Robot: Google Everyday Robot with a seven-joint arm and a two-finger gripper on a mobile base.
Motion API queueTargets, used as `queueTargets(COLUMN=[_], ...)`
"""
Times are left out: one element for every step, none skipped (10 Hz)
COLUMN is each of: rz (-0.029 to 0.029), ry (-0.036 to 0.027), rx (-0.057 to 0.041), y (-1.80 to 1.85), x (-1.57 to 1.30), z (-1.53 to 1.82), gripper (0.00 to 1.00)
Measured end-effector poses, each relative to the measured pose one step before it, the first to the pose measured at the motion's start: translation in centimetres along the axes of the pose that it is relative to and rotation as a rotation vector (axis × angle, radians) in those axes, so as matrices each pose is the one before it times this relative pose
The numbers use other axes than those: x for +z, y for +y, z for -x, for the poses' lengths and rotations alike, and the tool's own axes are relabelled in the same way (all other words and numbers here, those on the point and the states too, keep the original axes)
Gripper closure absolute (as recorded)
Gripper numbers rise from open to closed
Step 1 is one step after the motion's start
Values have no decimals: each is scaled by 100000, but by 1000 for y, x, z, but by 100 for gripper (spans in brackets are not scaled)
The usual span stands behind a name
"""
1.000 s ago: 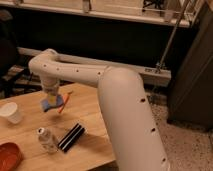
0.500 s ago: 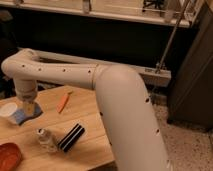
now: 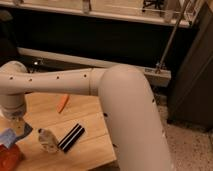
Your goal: Place the white sponge in the ceramic bowl
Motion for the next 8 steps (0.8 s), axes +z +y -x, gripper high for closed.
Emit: queueTargets(rz=[934, 1002, 1022, 738, 691, 633, 395, -26], ry=[335, 187, -75, -104, -87, 388, 986, 1110], rx=[-2867, -3057, -2583, -2080, -2232, -2167, -1465, -831], y=[220, 20, -2, -3, -36, -117, -166, -204], x=[541, 698, 624, 451, 532, 697, 741, 638], z=[582, 825, 874, 721, 707, 528, 162, 29], gripper=[70, 70, 70, 70, 70, 70, 70, 70])
